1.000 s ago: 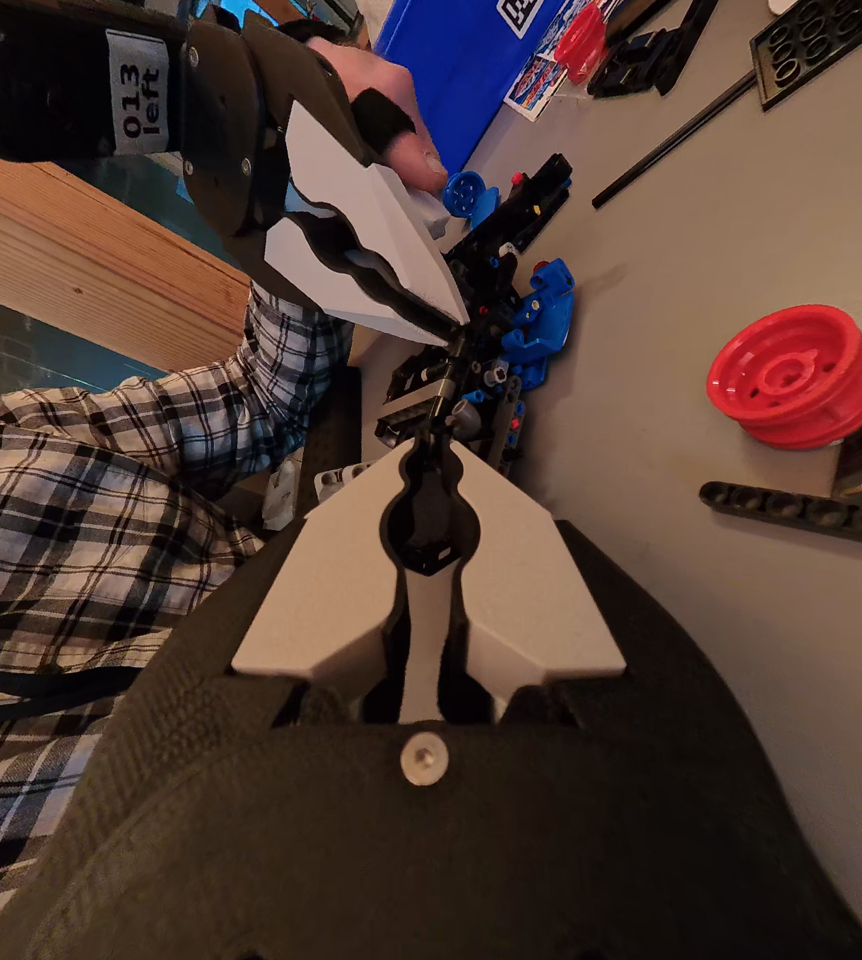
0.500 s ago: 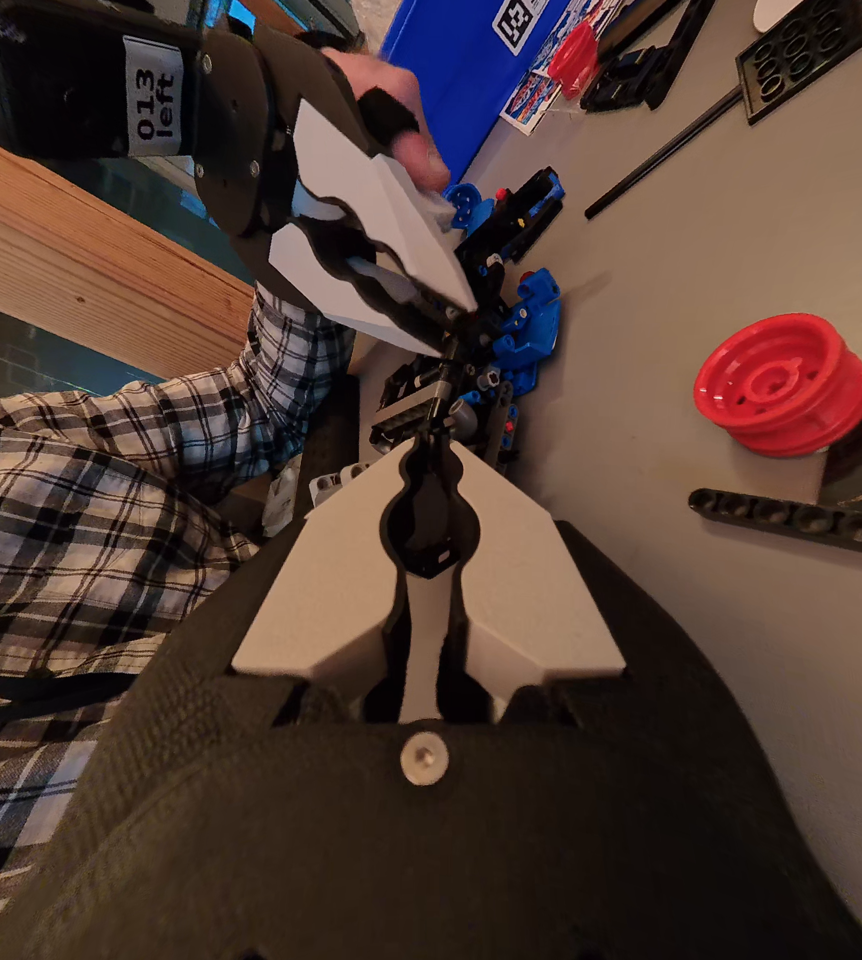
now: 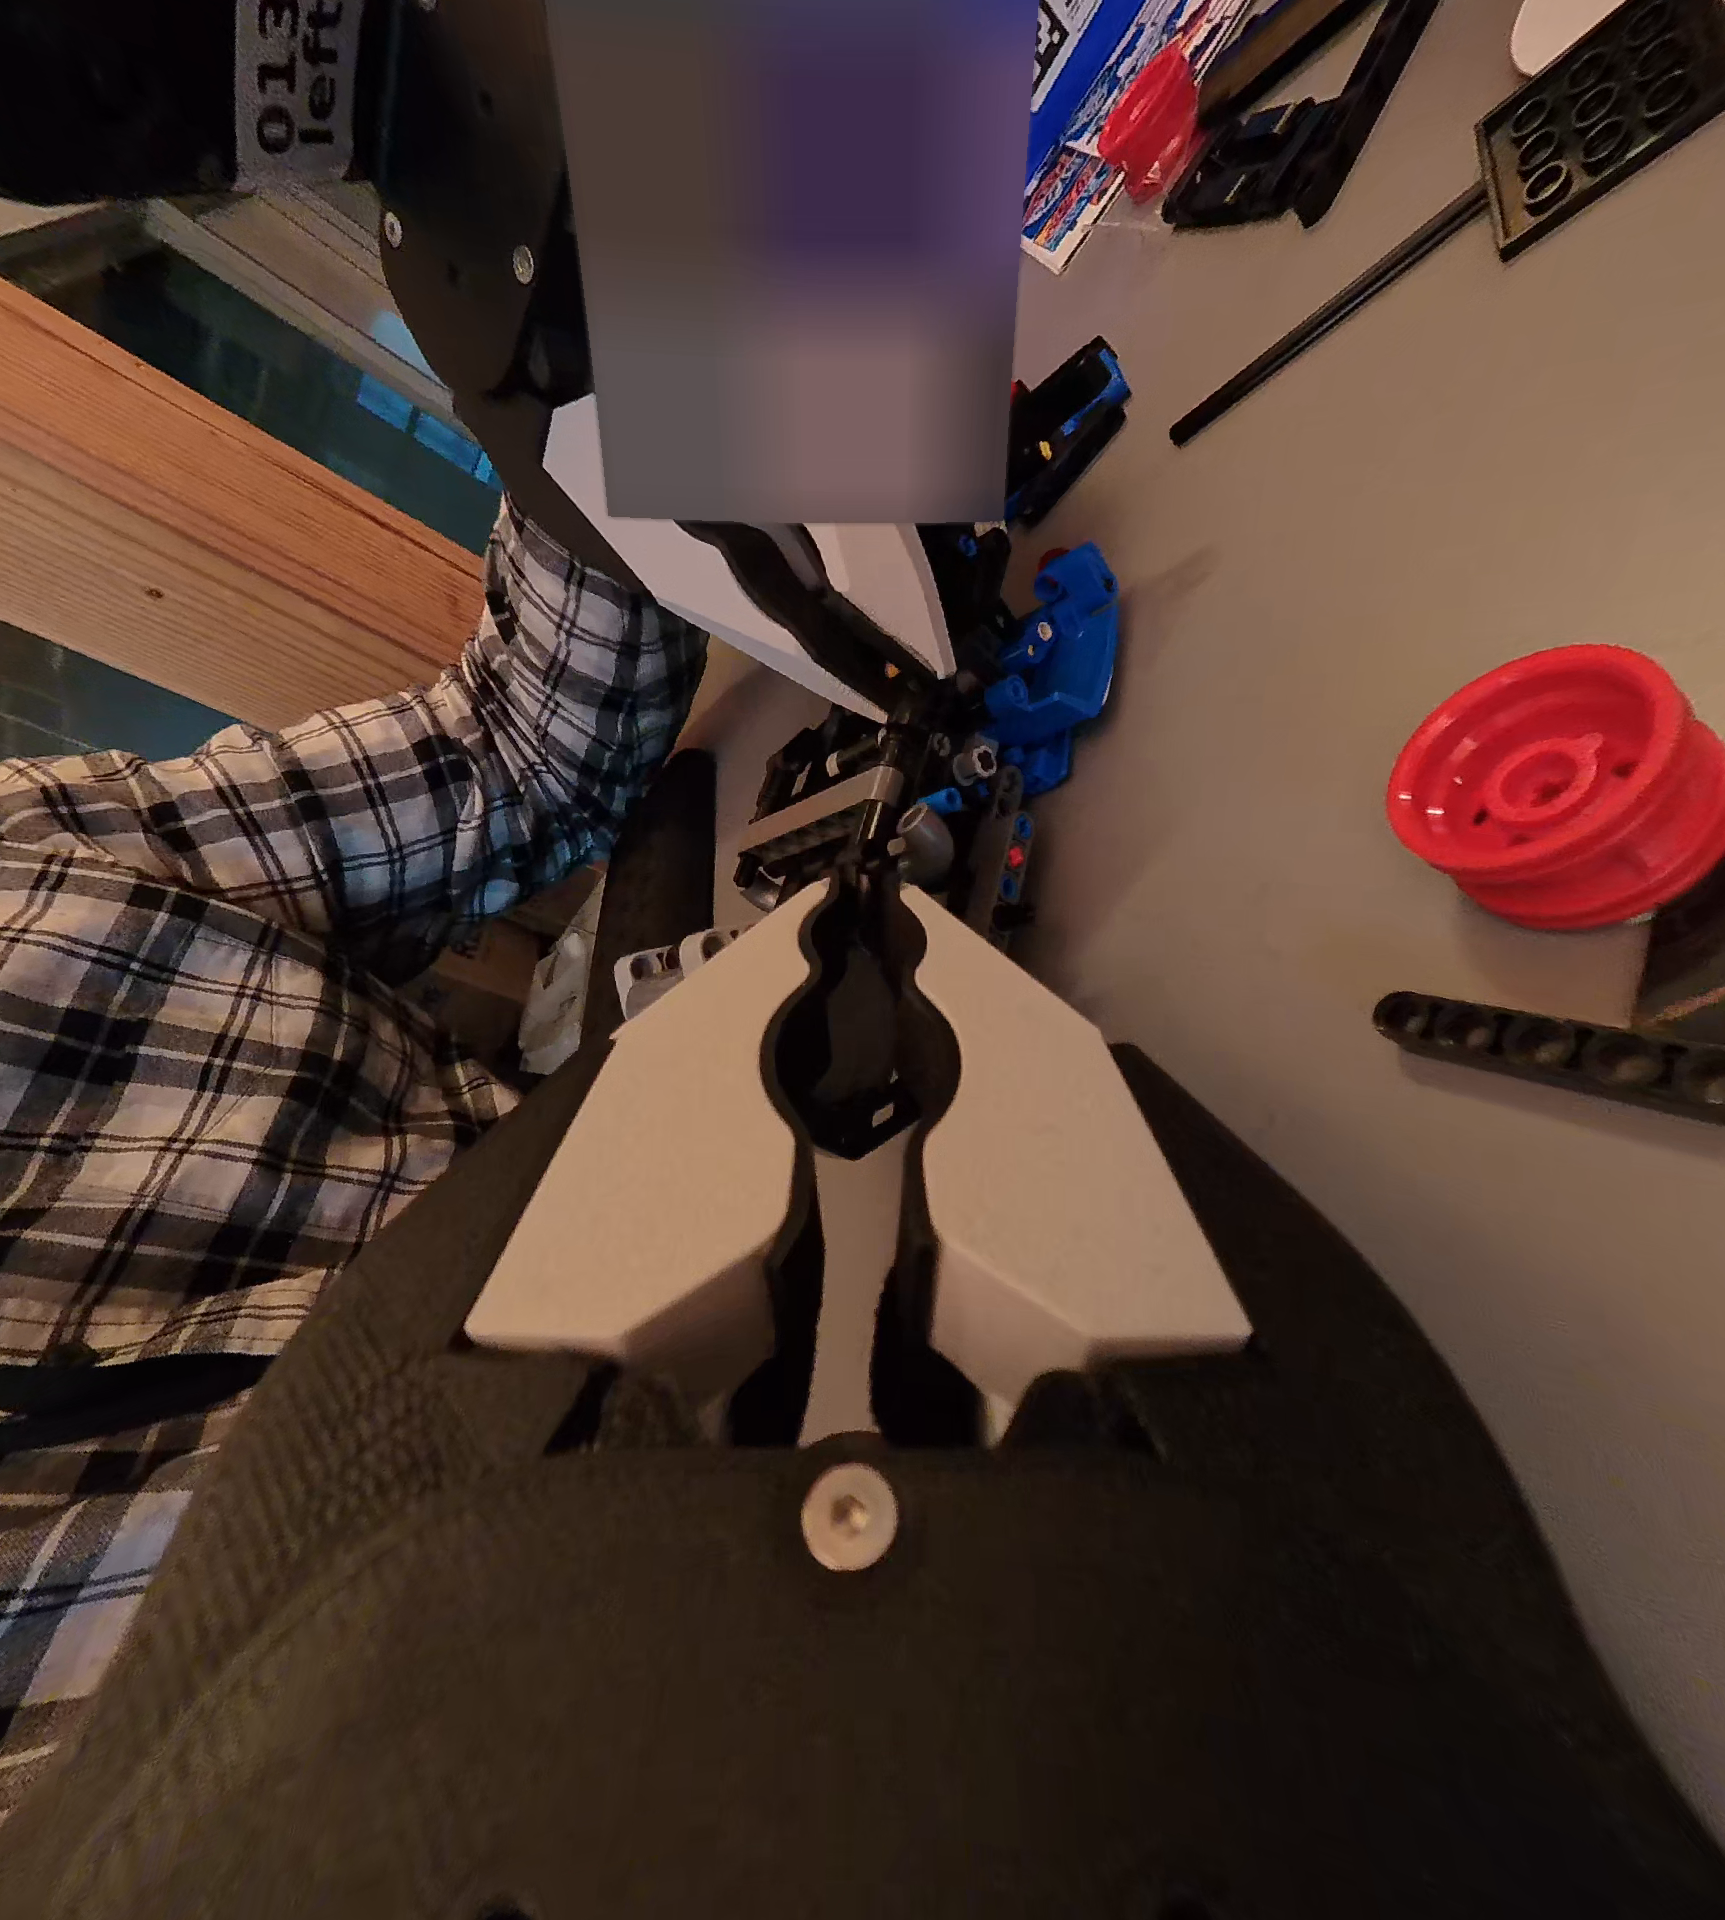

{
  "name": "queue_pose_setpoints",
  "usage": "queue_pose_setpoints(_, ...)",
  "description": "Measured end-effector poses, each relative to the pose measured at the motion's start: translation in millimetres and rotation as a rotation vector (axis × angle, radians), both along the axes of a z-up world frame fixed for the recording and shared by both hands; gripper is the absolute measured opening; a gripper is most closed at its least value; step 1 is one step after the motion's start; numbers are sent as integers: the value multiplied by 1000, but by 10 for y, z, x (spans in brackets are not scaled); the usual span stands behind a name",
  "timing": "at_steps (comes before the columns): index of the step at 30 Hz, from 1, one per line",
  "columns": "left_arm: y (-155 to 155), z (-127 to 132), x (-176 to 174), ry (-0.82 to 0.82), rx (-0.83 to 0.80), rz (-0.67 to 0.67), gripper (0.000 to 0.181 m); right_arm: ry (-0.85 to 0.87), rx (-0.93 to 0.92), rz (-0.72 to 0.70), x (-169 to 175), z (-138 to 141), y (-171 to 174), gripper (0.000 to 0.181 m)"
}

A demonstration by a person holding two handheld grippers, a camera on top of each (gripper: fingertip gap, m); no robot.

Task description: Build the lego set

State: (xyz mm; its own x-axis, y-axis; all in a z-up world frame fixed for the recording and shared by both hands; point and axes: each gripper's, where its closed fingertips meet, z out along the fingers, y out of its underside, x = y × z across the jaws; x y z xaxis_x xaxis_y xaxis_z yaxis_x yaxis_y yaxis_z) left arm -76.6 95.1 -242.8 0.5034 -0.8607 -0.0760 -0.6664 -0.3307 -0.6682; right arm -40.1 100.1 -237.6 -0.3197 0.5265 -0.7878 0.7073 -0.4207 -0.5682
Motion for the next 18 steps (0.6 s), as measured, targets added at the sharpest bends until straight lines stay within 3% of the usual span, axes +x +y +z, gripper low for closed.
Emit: queue_pose_setpoints(18,39,-13,47,43,64,25,4,4,33,-17,-50,-2,23,1)
